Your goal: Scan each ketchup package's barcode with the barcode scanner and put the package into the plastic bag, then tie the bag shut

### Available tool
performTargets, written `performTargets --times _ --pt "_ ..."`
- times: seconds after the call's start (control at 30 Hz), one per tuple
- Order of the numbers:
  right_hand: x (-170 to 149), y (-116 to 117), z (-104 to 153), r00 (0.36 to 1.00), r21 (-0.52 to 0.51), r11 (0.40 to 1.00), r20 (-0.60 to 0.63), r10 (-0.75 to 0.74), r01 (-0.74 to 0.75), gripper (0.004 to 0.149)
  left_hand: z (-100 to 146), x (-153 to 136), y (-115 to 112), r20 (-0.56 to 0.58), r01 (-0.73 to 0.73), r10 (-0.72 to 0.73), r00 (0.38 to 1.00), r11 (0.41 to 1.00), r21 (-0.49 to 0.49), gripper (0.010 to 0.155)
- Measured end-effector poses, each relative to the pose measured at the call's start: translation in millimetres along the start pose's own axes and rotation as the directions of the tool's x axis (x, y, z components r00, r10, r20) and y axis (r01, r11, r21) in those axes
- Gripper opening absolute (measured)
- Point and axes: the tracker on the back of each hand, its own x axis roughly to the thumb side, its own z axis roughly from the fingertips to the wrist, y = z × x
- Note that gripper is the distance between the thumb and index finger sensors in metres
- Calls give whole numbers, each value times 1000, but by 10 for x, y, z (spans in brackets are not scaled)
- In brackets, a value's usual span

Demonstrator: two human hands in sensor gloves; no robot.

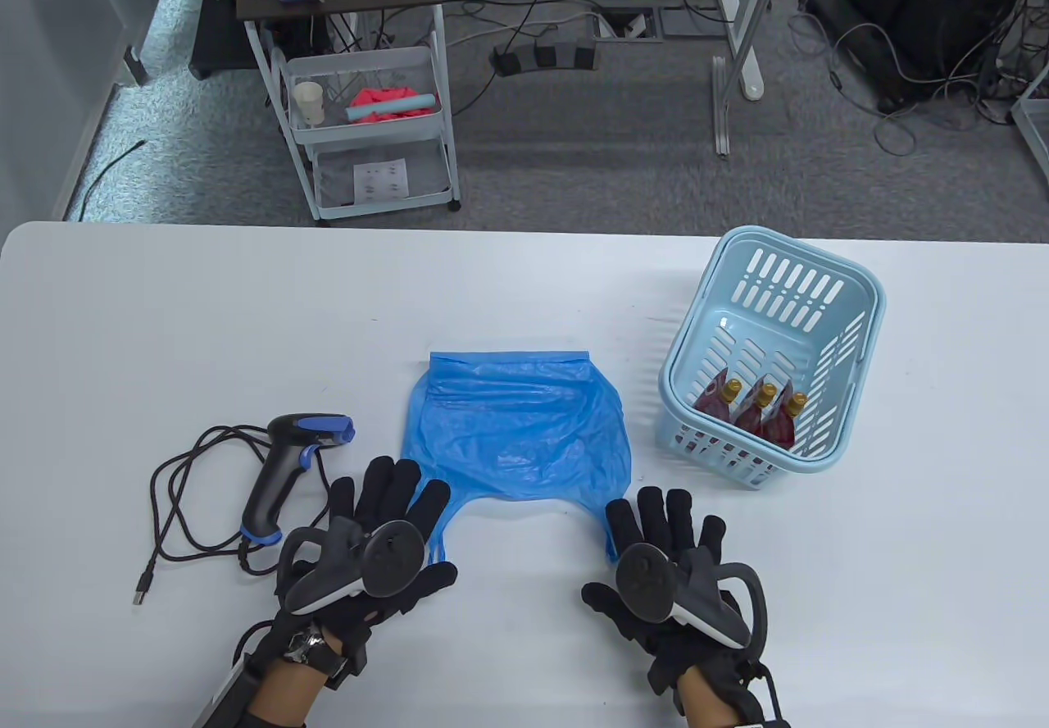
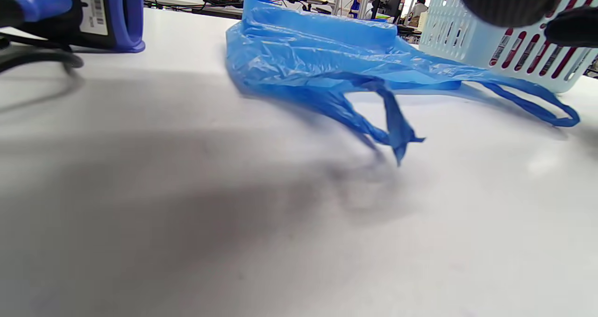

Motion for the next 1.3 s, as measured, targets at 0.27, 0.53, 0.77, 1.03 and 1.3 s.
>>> performTargets --times 0.27,0.53,0.77,1.03,1.3 --pt "9 -2 6 1000 -3 1000 9 -11 11 93 -38 180 183 2 40 -40 999 999 -21 90" --pt "34 -20 30 999 -17 999 27 -26 26 93 -184 376 316 -8 47 -48 999 998 -29 91" --pt "30 -18 35 999 -17 999 29 -40 40 93 -359 538 492 -24 16 -17 1000 1000 -19 91" --pt "20 -28 36 998 -16 998 30 -55 56 93 -558 611 624 -52 -14 13 999 1000 -13 92" --pt "10 -35 34 997 -18 998 31 -68 68 92 -758 618 642 -93 -27 24 995 999 -37 93"
